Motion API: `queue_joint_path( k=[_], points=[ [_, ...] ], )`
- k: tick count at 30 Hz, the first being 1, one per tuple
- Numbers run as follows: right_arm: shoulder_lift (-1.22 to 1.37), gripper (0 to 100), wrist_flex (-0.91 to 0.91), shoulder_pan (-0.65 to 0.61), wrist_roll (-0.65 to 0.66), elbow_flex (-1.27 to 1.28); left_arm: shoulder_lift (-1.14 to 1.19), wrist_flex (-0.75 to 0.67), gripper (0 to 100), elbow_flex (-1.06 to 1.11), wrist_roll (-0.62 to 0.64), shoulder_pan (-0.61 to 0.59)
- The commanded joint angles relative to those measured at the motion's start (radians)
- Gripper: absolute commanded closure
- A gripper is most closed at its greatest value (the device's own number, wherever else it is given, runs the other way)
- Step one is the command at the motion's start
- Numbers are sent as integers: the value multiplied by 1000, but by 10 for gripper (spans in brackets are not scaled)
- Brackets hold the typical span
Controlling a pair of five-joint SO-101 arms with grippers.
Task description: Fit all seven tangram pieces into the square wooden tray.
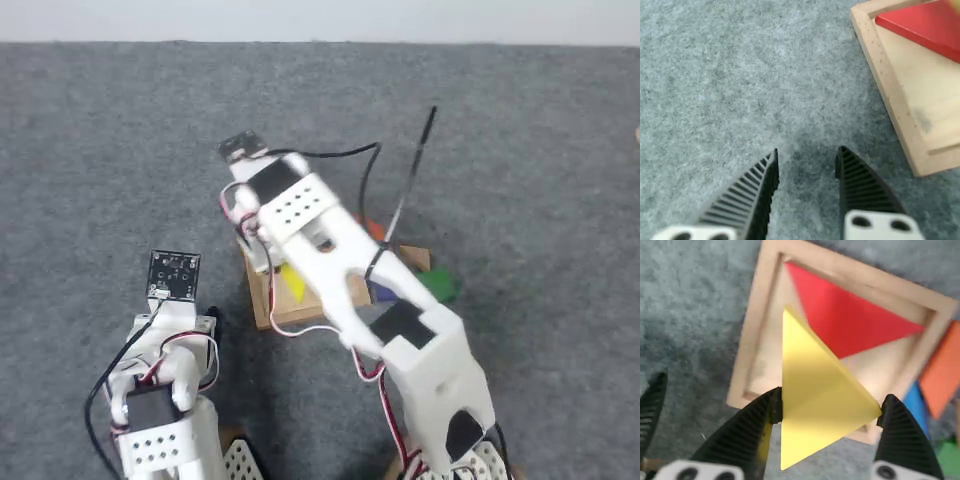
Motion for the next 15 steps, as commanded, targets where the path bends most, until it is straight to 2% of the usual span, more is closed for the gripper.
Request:
queue_joint_path(
  k=[1, 15],
  points=[
    [15, 743, -38, -4, -61, -5, -18, 6, 810, -8, 6, 3],
    [54, 742, -81, -8, -230, -12, -18, 6, 810, -8, 6, 3]
  ],
)
